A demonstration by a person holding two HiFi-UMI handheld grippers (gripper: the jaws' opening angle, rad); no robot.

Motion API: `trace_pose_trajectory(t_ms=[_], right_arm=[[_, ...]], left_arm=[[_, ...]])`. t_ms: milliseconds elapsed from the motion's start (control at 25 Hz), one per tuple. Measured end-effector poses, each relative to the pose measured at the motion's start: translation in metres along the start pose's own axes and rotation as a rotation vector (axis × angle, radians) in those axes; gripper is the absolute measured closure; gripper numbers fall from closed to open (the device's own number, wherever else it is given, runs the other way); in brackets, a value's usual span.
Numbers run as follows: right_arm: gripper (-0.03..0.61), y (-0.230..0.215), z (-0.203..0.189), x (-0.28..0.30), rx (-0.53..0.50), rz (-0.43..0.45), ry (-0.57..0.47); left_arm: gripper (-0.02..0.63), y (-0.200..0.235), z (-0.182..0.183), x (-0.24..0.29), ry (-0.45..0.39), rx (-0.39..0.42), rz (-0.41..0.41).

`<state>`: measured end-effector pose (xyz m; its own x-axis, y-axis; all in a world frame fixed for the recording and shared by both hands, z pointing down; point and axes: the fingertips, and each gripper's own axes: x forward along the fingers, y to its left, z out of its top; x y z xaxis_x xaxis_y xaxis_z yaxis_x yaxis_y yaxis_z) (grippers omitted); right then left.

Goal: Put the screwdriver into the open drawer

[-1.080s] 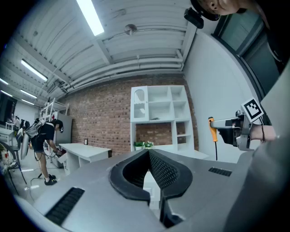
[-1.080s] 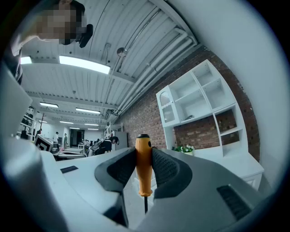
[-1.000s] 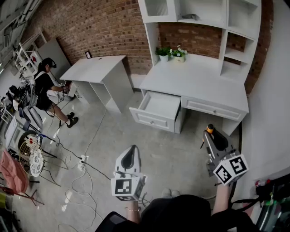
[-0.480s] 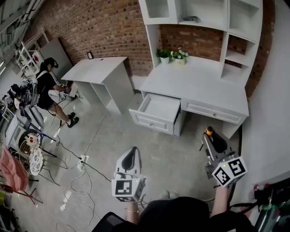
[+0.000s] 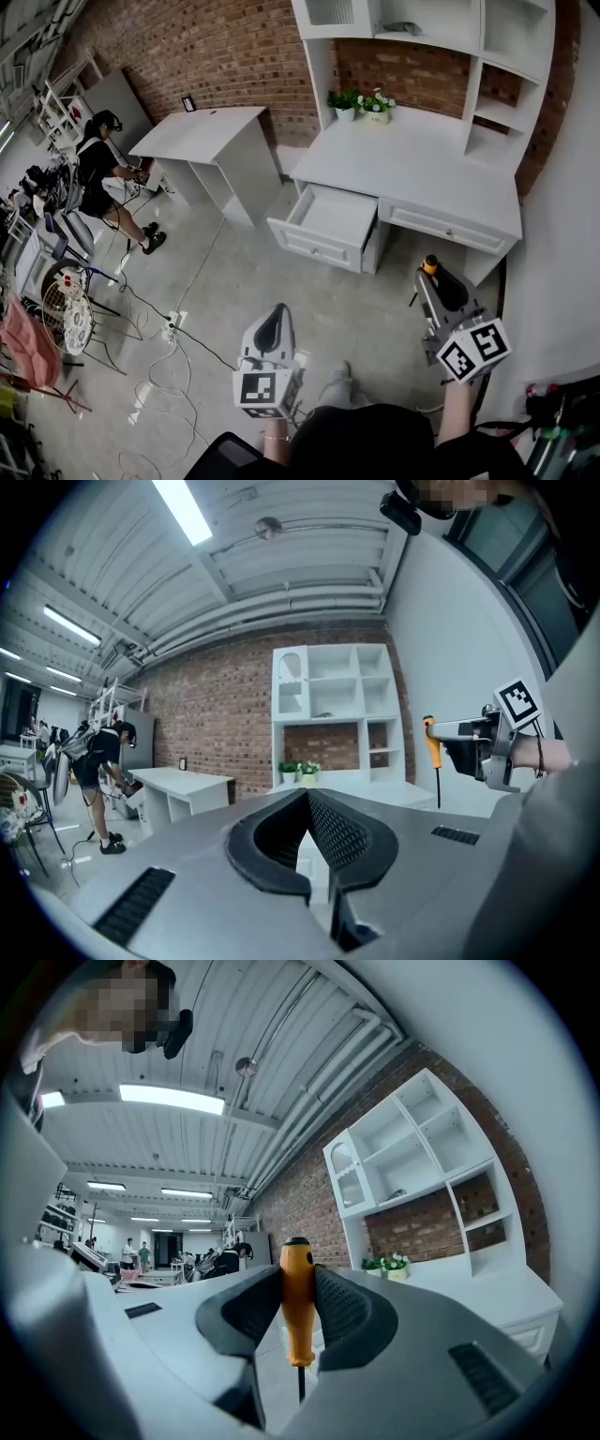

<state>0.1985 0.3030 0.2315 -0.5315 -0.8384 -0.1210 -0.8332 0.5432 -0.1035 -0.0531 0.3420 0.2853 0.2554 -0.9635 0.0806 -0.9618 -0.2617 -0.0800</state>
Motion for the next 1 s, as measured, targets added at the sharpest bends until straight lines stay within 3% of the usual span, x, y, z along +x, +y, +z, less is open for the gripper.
trace_pose_trajectory(t_ms=[360, 1000], right_arm=[[0.465, -0.014, -0.013, 0.051, 0.014, 0.002, 0.013], [0.465, -0.060, -0.036, 0.190, 0.029, -0.050, 0.050]], left_arm=[[0.604, 0.027, -0.006, 0.046, 0.005, -0.019, -0.004], [0.604, 0.094, -0.011, 0.195, 0.027, -0.039, -0.103]])
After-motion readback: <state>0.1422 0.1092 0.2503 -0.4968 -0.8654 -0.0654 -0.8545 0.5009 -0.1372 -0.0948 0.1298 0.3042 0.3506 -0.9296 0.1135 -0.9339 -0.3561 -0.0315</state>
